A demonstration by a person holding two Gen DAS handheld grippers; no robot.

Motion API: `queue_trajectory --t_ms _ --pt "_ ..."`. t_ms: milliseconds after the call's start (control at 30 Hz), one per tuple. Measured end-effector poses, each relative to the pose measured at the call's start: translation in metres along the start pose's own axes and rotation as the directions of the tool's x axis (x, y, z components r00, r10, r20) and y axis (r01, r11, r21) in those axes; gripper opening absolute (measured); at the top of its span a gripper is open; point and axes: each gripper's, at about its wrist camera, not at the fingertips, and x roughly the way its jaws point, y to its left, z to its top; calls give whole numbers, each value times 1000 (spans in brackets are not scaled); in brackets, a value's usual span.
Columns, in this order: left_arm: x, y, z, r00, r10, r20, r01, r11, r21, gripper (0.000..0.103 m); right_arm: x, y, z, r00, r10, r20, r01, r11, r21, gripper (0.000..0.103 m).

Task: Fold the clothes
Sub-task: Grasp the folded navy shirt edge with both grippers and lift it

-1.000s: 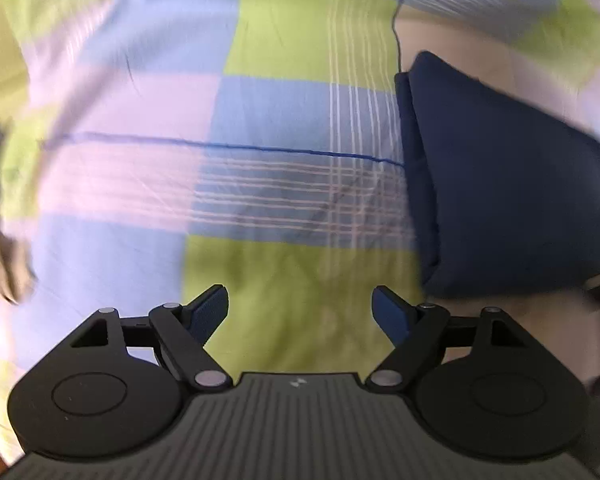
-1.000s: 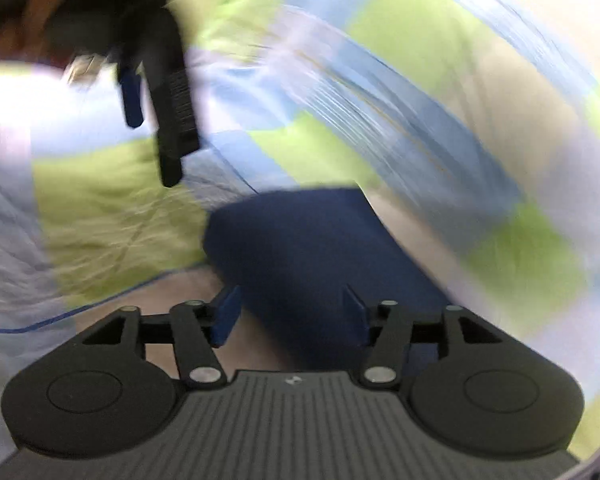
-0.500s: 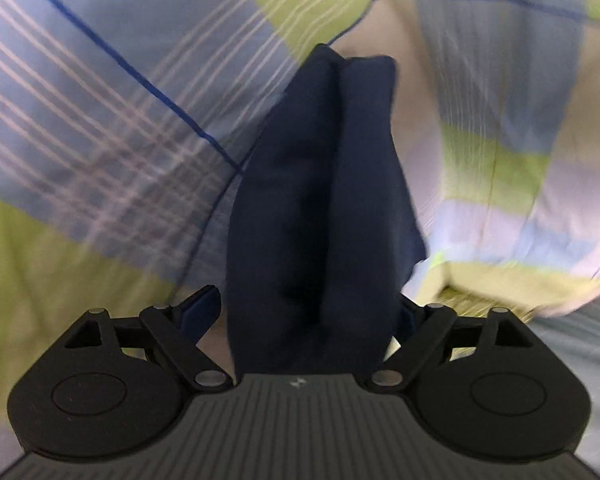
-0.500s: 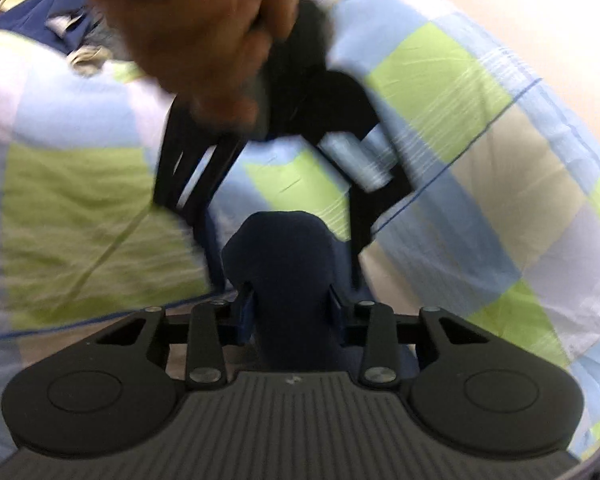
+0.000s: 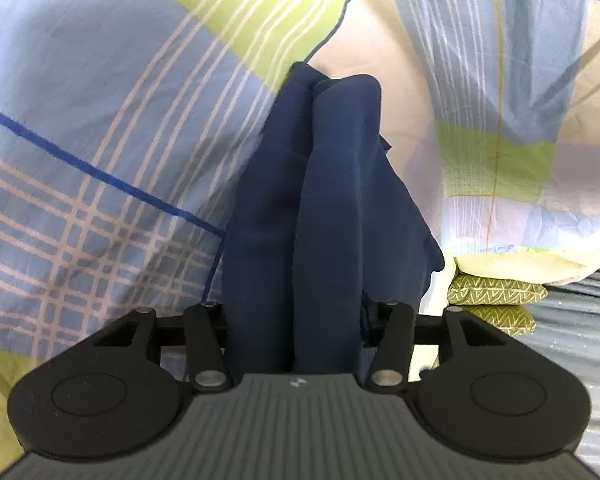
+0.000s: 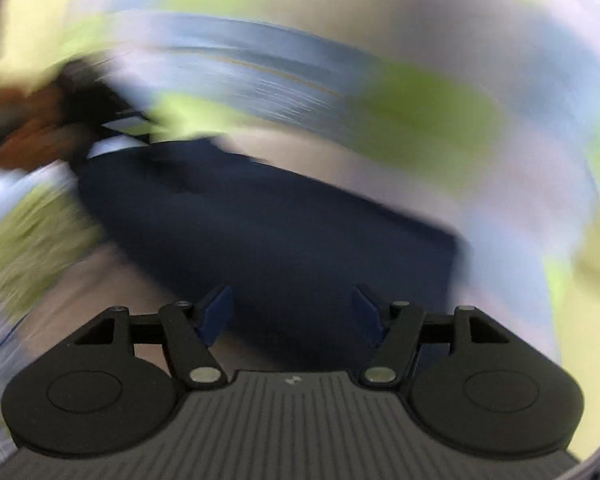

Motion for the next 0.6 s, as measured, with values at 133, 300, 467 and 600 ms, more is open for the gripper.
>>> queue_trajectory --t_ms 133,300,467,600 --pt "3 -5 -9 1000 3 20 -3 1000 15 58 31 -94 -2 982 182 -49 -157 933 324 60" --pt "13 -9 -19 999 -3 37 2 1000 25 58 71 -139 -27 900 433 -51 -335 761 555 53" --pt "21 -19 -27 999 7 34 -8 999 40 58 81 -162 -37 851 525 -2 -382 623 683 48" --pt "26 -32 -36 999 14 37 -17 995 97 57 100 -140 -29 781 625 5 -485 601 636 50"
